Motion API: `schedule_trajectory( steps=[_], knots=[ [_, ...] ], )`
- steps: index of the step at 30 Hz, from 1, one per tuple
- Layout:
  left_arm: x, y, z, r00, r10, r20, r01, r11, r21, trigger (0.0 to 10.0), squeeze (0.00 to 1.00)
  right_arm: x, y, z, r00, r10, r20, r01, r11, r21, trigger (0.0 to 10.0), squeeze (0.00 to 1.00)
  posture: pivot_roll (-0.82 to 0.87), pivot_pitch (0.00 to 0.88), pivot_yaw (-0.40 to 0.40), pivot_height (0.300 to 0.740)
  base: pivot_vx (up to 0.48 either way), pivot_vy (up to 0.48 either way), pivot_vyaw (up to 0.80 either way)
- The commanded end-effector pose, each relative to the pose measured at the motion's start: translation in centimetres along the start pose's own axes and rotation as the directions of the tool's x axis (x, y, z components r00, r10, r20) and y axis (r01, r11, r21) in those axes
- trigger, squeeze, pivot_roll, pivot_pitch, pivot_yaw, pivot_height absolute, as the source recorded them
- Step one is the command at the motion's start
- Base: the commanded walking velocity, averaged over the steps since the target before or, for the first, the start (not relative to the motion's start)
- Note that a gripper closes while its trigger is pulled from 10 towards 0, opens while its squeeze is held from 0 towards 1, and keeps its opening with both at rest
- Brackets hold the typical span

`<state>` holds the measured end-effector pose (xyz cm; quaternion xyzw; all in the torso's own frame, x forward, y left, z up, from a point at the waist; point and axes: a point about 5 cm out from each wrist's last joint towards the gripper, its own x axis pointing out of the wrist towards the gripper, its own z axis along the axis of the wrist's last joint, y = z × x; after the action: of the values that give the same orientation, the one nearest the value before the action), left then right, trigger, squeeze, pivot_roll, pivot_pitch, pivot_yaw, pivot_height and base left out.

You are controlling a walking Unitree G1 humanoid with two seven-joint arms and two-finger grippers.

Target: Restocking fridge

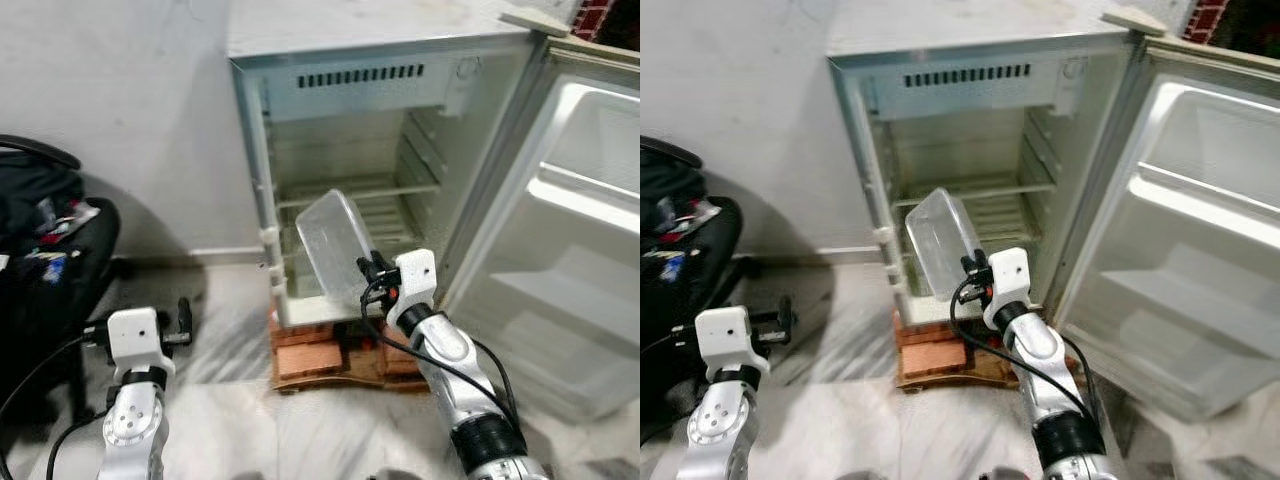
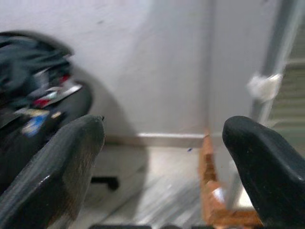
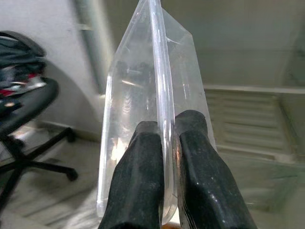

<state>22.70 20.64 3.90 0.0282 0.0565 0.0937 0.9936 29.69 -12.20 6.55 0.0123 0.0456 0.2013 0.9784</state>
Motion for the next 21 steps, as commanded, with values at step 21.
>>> schedule_trajectory(
  steps=[21],
  knots=[
    [0.1, -0.81, -0.23, 1.0, -0.012, -0.013, 0.012, 1.0, -0.011, 10.0, 0.0, -0.24, -0.02, -0.19, 0.999, 0.044, 0.003, -0.044, 0.999, -0.002, 10.0, 0.0, -0.01, 0.027, 0.023, 0.74, 0.272, 0.0, 0.22]
  ],
)
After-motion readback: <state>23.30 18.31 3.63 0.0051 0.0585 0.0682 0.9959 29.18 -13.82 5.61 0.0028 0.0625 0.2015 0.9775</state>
